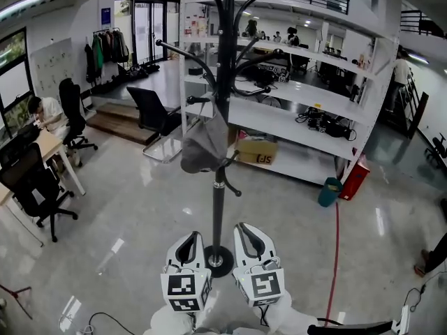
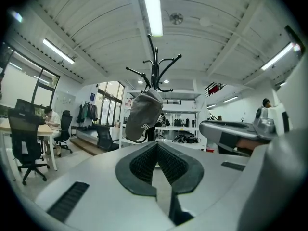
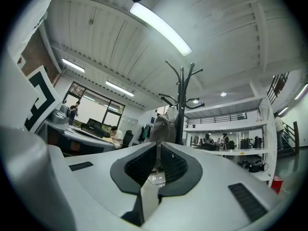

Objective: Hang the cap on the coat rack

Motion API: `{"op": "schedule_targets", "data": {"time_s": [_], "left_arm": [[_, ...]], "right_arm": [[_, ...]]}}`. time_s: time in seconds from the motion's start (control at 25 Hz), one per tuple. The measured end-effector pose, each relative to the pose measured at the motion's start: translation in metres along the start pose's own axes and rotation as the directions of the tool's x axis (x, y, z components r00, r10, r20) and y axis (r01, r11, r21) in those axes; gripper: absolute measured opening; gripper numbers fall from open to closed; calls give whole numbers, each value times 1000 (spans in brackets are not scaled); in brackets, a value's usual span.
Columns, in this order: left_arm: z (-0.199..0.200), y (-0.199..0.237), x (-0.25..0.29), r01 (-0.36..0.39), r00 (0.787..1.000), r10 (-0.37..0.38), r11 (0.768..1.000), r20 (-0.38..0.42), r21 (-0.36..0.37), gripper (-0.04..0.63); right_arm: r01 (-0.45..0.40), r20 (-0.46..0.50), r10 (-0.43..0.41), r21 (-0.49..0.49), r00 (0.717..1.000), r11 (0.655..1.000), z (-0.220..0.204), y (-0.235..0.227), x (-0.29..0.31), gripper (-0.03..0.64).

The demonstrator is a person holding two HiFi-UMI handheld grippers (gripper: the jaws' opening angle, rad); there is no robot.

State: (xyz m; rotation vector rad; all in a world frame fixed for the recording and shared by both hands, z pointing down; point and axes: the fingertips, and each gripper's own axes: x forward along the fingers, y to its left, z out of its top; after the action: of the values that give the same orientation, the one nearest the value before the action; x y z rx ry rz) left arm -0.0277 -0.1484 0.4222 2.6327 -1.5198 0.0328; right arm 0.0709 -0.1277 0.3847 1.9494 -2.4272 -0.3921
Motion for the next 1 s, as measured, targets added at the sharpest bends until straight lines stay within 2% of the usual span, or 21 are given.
{"op": "schedule_targets", "data": {"time_s": [0.24,0.44,1.0], "left_arm": [[-5,-14,4,-14,1000,14,1000,-11,-18,0],[-2,-18,7,-23,1000,23,1000,-4,-7,1],[-3,-26,9,-5,1000,5,1000,-12,17,0]], "right_arm": [[-45,-8,45,10,999,999,-5,-6,-5,17],[-131,13,130,107,991,986,-9,-2,-1,14],[-120,-29,123,85,992,989,-18,-1,-1,11]]}}
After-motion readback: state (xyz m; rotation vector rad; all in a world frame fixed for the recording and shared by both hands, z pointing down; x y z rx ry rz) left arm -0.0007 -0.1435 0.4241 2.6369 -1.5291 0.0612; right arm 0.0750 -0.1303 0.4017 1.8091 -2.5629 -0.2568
